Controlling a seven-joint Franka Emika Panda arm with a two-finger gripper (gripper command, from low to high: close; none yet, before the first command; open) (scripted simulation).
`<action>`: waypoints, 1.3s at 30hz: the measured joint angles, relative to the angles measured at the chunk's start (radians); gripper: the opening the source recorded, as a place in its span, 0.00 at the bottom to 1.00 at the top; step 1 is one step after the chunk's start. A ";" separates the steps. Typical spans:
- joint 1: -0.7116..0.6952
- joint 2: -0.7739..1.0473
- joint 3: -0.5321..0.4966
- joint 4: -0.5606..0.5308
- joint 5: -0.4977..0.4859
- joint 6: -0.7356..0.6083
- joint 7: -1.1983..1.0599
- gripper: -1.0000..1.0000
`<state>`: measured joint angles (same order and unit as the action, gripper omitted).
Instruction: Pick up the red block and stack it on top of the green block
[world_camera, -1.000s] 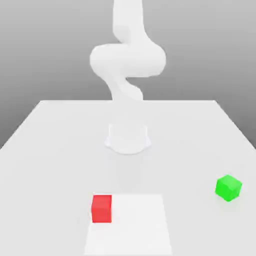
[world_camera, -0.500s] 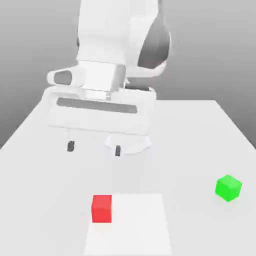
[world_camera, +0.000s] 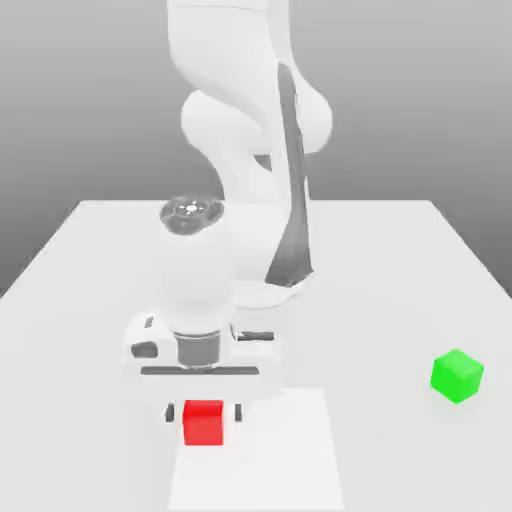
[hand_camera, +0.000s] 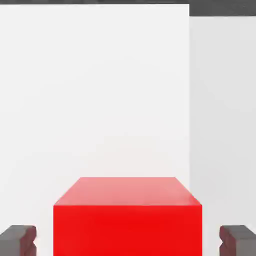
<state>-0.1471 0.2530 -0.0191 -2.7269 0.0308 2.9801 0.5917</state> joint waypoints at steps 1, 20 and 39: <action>0.000 0.000 0.000 0.000 -0.001 0.000 0.001 0.00; 0.192 -0.253 0.147 -0.009 -0.035 -0.244 -0.107 0.00; 0.697 -0.258 0.293 0.043 -0.030 -0.302 -0.375 0.00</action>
<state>0.5495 -0.0046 0.2736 -2.6834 0.0005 2.6783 0.2170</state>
